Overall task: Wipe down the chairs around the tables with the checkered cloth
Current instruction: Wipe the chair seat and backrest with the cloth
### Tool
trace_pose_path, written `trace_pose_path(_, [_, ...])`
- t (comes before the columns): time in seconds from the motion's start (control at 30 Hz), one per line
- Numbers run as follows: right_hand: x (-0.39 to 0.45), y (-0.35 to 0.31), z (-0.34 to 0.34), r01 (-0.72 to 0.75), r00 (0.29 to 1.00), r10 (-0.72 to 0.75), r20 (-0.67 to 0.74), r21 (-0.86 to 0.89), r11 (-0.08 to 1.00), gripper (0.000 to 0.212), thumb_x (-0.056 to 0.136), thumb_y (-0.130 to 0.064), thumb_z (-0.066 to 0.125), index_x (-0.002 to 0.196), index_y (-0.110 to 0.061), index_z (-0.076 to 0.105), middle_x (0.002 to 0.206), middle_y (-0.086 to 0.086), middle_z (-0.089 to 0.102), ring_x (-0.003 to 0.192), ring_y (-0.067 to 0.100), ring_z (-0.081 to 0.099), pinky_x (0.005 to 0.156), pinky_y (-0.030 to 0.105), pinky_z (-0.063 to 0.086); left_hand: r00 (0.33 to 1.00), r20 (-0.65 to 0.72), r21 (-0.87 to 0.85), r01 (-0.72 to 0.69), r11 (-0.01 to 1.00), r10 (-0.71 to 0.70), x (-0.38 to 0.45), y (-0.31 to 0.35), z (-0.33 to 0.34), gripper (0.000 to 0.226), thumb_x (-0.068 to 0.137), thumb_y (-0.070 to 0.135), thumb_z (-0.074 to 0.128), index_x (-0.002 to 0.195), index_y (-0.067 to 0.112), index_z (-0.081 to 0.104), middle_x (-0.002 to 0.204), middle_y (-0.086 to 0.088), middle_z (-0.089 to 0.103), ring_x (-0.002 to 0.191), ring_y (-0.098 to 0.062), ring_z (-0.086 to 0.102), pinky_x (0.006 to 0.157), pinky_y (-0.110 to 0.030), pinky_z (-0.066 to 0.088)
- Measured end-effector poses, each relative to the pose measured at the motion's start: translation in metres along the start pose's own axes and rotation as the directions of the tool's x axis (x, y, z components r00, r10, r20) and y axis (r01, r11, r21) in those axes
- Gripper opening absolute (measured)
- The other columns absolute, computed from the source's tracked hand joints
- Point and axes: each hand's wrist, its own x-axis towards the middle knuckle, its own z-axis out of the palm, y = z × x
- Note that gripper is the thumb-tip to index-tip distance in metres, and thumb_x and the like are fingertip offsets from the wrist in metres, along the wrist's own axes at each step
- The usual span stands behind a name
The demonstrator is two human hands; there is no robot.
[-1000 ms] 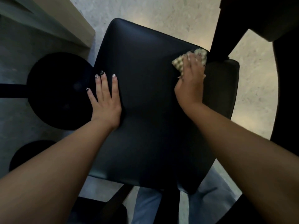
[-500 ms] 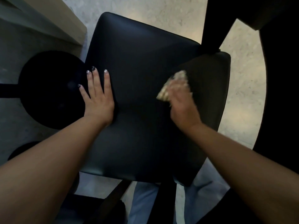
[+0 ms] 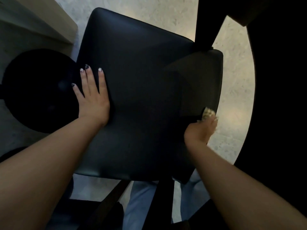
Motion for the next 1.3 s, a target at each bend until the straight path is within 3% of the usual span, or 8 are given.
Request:
trace_pose_path(0.2, [-0.057,0.028,0.010,-0.062,0.992,0.070,0.105,-0.077,0.995,0.071,0.091,0.000,0.044,0.149,0.004,0.004,0.158,0.021,-0.001,0.147,0.031,0.000,0.117,0.030,-0.003,1.000,0.007,-0.013,0.019,1.000,-0.019,-0.005,0.004,-0.003,0.072,0.093,0.000,0.029,0.151,0.005,-0.015,0.157,-0.027,-0.015,0.146,-0.041,-0.012,0.115,-0.061,0.010])
trace_pose_path(0.33, [-0.013,-0.016,-0.012,0.359,0.929,-0.366,0.061,0.094,0.928,0.066,0.087,0.008,0.044,0.148,0.002,0.020,0.158,0.019,0.011,0.147,0.029,0.006,0.112,0.012,-0.006,1.000,-0.006,-0.014,-0.008,1.000,0.007,-0.010,0.002,-0.001,0.067,0.096,0.000,0.028,0.152,0.003,-0.009,0.157,-0.027,-0.012,0.146,-0.041,-0.009,0.115,-0.060,0.011])
trace_pose_path(0.43, [0.042,-0.071,-0.024,0.682,0.711,-0.693,0.119,0.118,0.721,0.062,0.088,0.007,0.042,0.147,0.001,0.025,0.157,0.019,0.014,0.145,0.035,0.014,0.120,0.035,0.012,1.000,-0.019,-0.004,0.008,1.000,-0.008,-0.010,0.001,0.002,0.067,0.096,0.000,0.027,0.152,0.004,-0.010,0.158,-0.026,-0.011,0.147,-0.040,-0.009,0.115,-0.060,0.011])
trace_pose_path(0.53, [0.078,-0.116,-0.013,0.807,0.576,-0.795,0.190,0.019,0.590,0.059,0.091,-0.004,0.038,0.148,-0.001,0.025,0.158,0.016,0.014,0.146,0.035,0.010,0.120,0.040,0.010,0.999,-0.044,-0.011,0.020,1.000,-0.021,-0.010,0.003,0.003,0.067,0.096,0.000,0.028,0.152,0.004,-0.009,0.158,-0.025,-0.010,0.147,-0.040,-0.009,0.115,-0.060,0.011])
trace_pose_path(0.7, [0.007,-0.112,0.040,0.787,0.617,-0.782,0.088,-0.037,0.616,0.058,0.090,-0.002,0.039,0.147,0.001,0.027,0.155,0.019,0.021,0.145,0.034,0.017,0.119,0.039,0.004,0.997,-0.065,-0.008,0.035,0.999,-0.035,-0.014,0.003,0.004,0.064,0.095,0.002,0.021,0.152,0.005,-0.008,0.159,-0.024,-0.007,0.148,-0.037,-0.006,0.116,-0.057,0.013])
trace_pose_path(1.03, [-0.100,0.000,0.026,0.877,-0.394,-0.805,0.444,0.443,-0.185,0.032,0.085,0.009,0.049,0.113,0.013,0.063,0.123,0.028,0.059,0.117,0.047,0.053,0.092,0.056,0.048,0.998,-0.044,0.009,0.055,0.998,-0.054,-0.013,0.006,0.003,0.066,0.095,0.000,0.025,0.152,0.006,-0.007,0.160,-0.021,-0.006,0.148,-0.035,-0.005,0.116,-0.057,0.015])
trace_pose_path(1.1, [-0.082,-0.012,0.014,0.881,-0.340,-0.844,0.415,0.455,-0.131,0.028,0.083,0.016,0.054,0.109,0.015,0.063,0.118,0.032,0.060,0.112,0.050,0.056,0.090,0.060,0.048,0.998,-0.041,0.005,0.056,0.998,-0.056,-0.012,0.007,0.004,0.067,0.095,-0.001,0.026,0.152,0.006,-0.007,0.160,-0.021,-0.007,0.148,-0.035,-0.006,0.116,-0.057,0.014])
trace_pose_path(1.3, [0.033,-0.123,-0.003,0.956,0.277,-0.950,0.145,0.055,0.287,0.058,0.078,0.012,0.039,0.135,0.006,0.047,0.145,0.025,0.037,0.139,0.042,0.028,0.117,0.051,0.016,0.997,-0.065,0.001,0.047,0.999,-0.046,-0.013,0.005,0.007,0.066,0.095,-0.001,0.027,0.152,0.006,-0.005,0.160,-0.022,-0.005,0.148,-0.036,-0.005,0.115,-0.057,0.014])
